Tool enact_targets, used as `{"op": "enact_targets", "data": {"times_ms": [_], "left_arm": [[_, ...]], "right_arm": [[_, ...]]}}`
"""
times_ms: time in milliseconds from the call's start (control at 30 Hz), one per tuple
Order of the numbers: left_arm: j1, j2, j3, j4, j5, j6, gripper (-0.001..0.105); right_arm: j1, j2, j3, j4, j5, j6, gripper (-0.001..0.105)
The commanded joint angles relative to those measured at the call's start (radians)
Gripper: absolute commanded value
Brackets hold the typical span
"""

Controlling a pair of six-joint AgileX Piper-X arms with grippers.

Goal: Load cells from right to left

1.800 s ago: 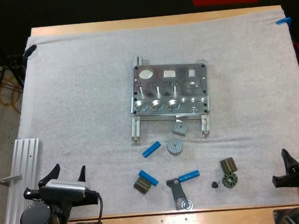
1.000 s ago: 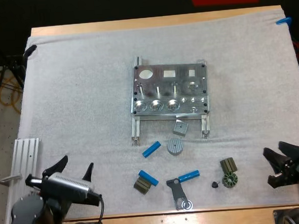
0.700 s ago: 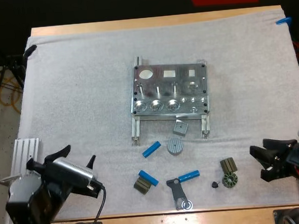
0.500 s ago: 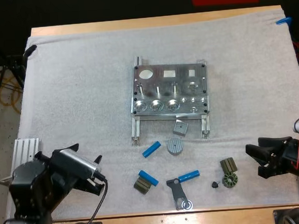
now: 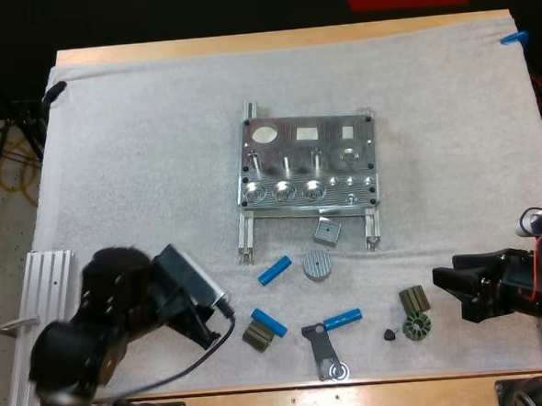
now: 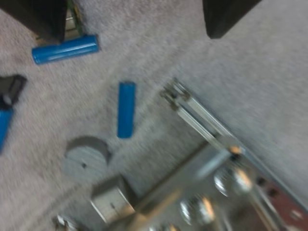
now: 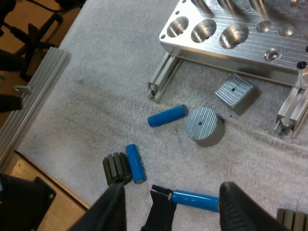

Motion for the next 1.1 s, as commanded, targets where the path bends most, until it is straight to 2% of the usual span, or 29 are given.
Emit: {"op": "enact_targets", "data": {"times_ms": [0,300,933,1067], "left_arm": [[-0.016,0.035,-0.005,-0.015,-0.016,0.005,0.059],[-0.072,0.229,-0.005,-0.129,-0.014,0.001,0.059],[-0.074,0.518,-0.005,-0.308,-0.008,0.008,0.059],[-0.1,0.565,-0.005,-0.335,-0.008,0.013,0.059]], "right_arm": [[-0.003,0.0,-0.009,-0.006,-0.019,-0.002,0.044],[-0.003,0.0,-0.009,-0.006,-0.019,-0.002,0.044],[-0.003,0.0,-0.009,-0.015,-0.002,0.0,0.044],[-0.003,0.0,-0.009,-0.015,-0.002,0.0,0.044]]}}
